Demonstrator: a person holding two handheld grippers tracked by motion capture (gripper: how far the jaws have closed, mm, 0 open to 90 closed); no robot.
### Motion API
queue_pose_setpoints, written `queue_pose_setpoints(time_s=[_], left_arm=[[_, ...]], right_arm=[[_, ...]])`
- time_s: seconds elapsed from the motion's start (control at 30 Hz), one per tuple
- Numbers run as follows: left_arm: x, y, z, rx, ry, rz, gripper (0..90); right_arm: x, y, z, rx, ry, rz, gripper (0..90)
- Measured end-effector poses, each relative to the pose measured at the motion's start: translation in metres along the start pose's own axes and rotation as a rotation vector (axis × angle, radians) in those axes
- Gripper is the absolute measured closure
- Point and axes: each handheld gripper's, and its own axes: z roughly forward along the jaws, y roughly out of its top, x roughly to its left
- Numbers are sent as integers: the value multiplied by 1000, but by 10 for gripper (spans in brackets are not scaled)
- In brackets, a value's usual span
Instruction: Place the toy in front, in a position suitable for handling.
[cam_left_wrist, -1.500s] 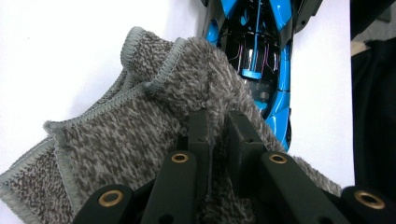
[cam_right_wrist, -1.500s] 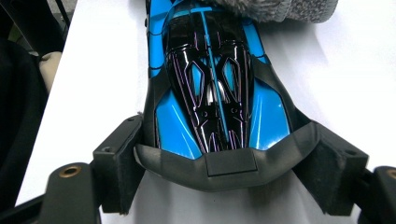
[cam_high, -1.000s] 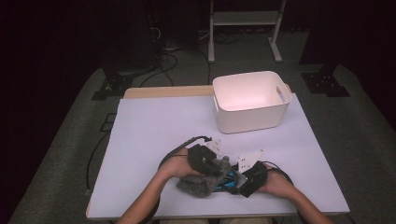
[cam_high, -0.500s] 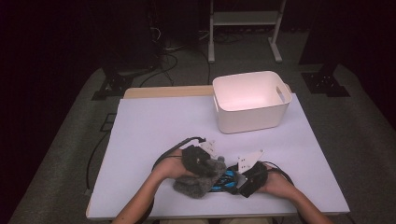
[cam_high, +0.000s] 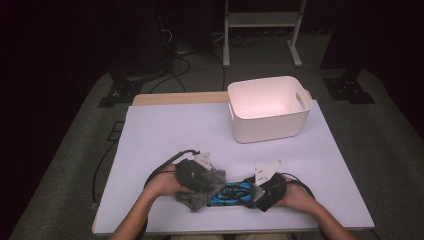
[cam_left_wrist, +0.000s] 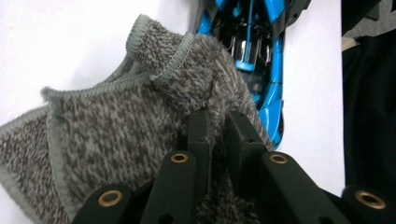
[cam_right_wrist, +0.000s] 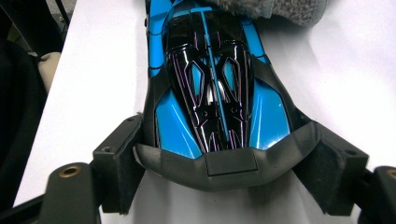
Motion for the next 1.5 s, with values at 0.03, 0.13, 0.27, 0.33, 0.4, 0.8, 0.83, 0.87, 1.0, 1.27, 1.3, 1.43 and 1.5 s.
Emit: queue_pose_setpoints(time_s=[0.03,0.13,0.27,0.33,0.4,0.8,0.83,0.87,1.0,1.27,1.3,1.43,1.5], left_arm=[[-1,3,1,-9,-12,6,809],[-7,15,7,-15,-34,39,806],[-10,22,13,9,-33,62,803],[-11,19,13,13,-24,53,804],[-11,19,13,9,-21,51,804],[-13,26,16,37,-14,71,804],[-13,26,16,40,-13,71,804],[-14,26,16,41,-13,70,803],[-14,26,16,42,-13,70,803],[-12,24,12,30,-17,67,803],[-12,24,11,26,-16,64,803],[-9,24,5,7,-6,47,802],[-7,24,3,-14,-1,34,798]], right_arm=[[0,0,0,0,0,0,225],[0,0,0,-1,0,5,224],[1,1,1,6,-8,13,213],[1,3,1,16,-7,21,200],[1,5,1,23,-2,38,189],[-10,18,-14,10,46,153,205],[-12,19,-15,10,52,157,209],[-14,21,-15,9,54,162,211],[-22,22,-14,17,71,183,256],[-30,15,-6,20,161,272,338],[-30,15,-6,20,165,277,338],[-29,15,-6,15,156,278,340],[-27,15,-6,8,147,272,340]])
